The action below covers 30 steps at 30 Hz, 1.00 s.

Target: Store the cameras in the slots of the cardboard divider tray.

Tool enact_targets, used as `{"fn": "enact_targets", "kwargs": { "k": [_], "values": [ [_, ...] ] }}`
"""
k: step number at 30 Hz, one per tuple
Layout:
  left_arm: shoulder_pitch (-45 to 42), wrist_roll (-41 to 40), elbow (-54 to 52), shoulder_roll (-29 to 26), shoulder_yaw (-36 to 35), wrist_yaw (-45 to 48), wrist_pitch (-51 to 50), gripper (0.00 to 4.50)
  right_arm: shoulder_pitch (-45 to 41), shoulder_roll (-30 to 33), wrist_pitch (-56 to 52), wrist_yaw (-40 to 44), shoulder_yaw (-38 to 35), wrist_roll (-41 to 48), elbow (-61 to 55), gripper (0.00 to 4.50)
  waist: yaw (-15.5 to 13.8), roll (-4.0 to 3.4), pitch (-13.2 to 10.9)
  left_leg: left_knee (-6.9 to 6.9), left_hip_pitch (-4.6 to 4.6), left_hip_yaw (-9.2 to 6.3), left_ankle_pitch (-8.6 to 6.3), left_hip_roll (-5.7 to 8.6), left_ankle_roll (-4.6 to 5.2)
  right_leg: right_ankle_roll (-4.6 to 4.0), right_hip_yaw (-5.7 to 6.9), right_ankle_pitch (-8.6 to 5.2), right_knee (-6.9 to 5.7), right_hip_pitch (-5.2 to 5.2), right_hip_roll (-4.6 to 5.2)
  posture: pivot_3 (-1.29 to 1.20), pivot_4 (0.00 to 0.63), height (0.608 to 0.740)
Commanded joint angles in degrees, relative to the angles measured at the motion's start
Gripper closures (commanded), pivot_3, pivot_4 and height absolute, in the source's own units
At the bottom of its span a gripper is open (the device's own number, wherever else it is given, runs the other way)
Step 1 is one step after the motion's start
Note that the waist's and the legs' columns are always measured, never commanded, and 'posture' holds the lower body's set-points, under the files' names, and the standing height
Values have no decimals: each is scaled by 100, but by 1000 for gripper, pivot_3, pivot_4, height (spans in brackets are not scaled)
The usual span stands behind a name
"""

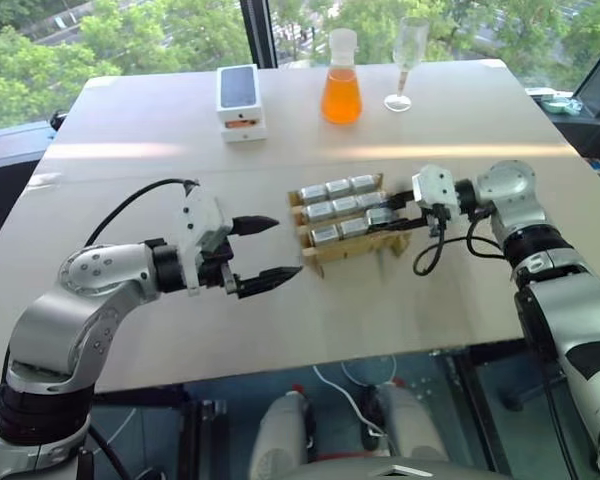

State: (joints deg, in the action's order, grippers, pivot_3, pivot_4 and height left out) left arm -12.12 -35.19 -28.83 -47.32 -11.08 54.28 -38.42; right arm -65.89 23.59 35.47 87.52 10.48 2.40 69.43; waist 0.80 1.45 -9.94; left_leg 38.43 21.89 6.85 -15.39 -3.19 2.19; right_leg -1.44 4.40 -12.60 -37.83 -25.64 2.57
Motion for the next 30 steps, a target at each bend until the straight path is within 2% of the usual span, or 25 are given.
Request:
{"fn": "enact_targets", "kwargs": {
  "k": [1, 5, 22, 24, 25, 30],
  "values": [
    [12, -130, -298, -85, -205, -75, 68, 0, -220, -2, 192, 92, -15, -242, 258, 3691, 1, 1, 0, 2, -1, 0, 0, 0, 0, 0, 0, 0, 0, 1, 0, 0, 150, 740],
    [83, -196, -352, -149, -314, -131, 52, 0, -348, 47, 310, -298, 71, -651, 472, 3691, 8, 0, 1, 3, -7, 1, 0, 0, 0, 0, -2, 0, -7, 3, 1, 0, 150, 740],
    [137, -292, -440, -151, -286, -319, 86, 0, -411, -75, 215, -421, -19, -1101, 643, 3691, 10, -2, -1, 2, -5, -1, 1, -1, -1, -1, 2, 0, -9, 2, 2, 0, 150, 740],
    [128, -290, -433, -153, -273, -324, 96, 0, -417, -84, 107, -446, -45, -1105, 657, 2657, 9, -2, -1, 1, -6, -1, 1, -1, -1, -1, 2, 0, -9, 2, 2, 0, 150, 740],
    [125, -291, -429, -154, -271, -325, 100, 0, -421, -90, 93, -479, -73, -1101, 657, 2450, 10, -2, -1, 1, -5, -1, 1, -1, -2, 0, 3, 0, -8, 3, 2, 0, 150, 740],
    [96, -308, -421, -162, -265, -312, 98, 0, -443, -15, 237, -666, -175, -1123, 622, 91, 12, -3, -1, 1, -6, -1, 1, -1, -1, 0, 2, 0, -9, 3, 2, 0, 150, 740]
  ]
}}
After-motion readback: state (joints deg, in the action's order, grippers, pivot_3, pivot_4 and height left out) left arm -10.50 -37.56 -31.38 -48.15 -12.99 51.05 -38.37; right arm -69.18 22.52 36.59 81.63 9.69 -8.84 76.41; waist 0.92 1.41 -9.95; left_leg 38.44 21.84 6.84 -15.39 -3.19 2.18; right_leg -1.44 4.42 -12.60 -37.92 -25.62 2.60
